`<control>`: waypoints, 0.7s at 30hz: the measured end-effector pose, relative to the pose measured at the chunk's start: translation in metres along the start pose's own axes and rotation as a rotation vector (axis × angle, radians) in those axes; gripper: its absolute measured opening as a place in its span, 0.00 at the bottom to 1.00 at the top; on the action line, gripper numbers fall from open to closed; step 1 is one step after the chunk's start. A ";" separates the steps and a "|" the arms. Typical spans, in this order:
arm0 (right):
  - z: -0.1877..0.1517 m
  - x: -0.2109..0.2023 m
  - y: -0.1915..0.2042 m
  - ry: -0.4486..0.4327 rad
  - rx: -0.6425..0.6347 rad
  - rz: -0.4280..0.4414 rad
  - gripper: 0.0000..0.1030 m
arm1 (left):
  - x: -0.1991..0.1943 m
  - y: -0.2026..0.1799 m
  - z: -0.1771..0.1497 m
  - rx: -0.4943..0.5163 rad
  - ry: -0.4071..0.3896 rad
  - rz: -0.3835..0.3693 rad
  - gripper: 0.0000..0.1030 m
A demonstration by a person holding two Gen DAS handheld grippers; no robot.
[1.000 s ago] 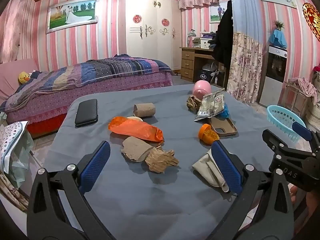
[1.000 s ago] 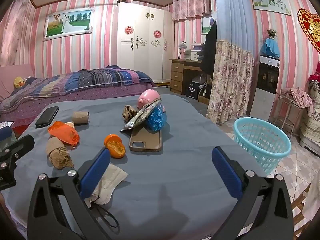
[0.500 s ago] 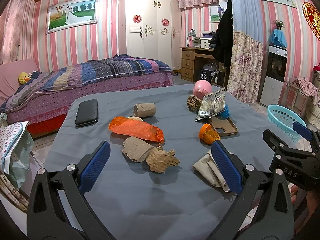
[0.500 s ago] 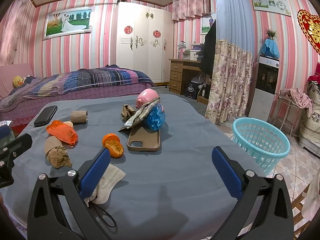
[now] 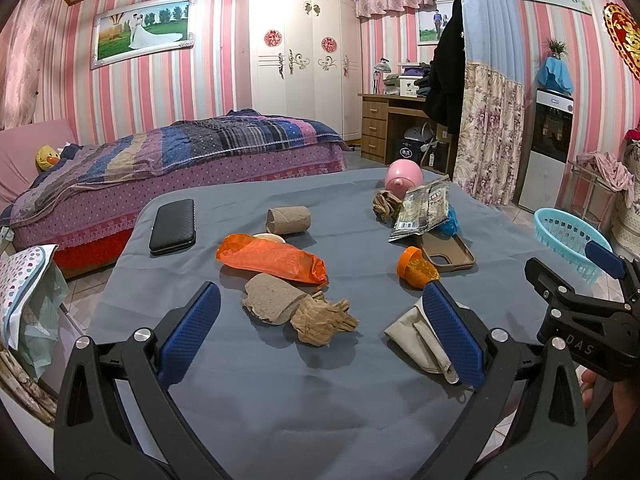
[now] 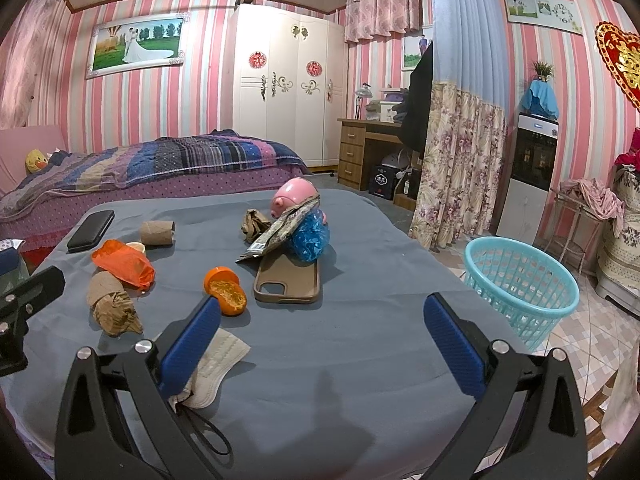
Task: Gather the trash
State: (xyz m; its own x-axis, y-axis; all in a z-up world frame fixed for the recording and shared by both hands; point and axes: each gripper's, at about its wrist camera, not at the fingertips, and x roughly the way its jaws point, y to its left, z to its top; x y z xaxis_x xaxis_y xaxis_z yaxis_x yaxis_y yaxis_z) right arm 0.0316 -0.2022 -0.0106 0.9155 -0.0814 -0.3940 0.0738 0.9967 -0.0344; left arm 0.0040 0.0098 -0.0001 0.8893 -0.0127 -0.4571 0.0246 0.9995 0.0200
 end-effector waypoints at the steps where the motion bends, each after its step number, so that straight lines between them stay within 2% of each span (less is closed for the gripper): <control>1: 0.000 0.000 0.000 0.000 -0.002 0.000 0.96 | 0.000 0.000 0.000 -0.001 0.000 0.000 0.95; 21: -0.001 0.000 0.000 0.001 -0.004 -0.001 0.96 | 0.003 0.000 -0.002 -0.003 0.010 -0.005 0.95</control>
State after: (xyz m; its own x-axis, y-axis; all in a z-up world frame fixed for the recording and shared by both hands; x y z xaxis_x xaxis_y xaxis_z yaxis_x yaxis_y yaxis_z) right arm 0.0316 -0.2018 -0.0113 0.9149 -0.0823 -0.3952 0.0730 0.9966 -0.0385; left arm 0.0058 0.0099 -0.0029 0.8846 -0.0173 -0.4660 0.0276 0.9995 0.0155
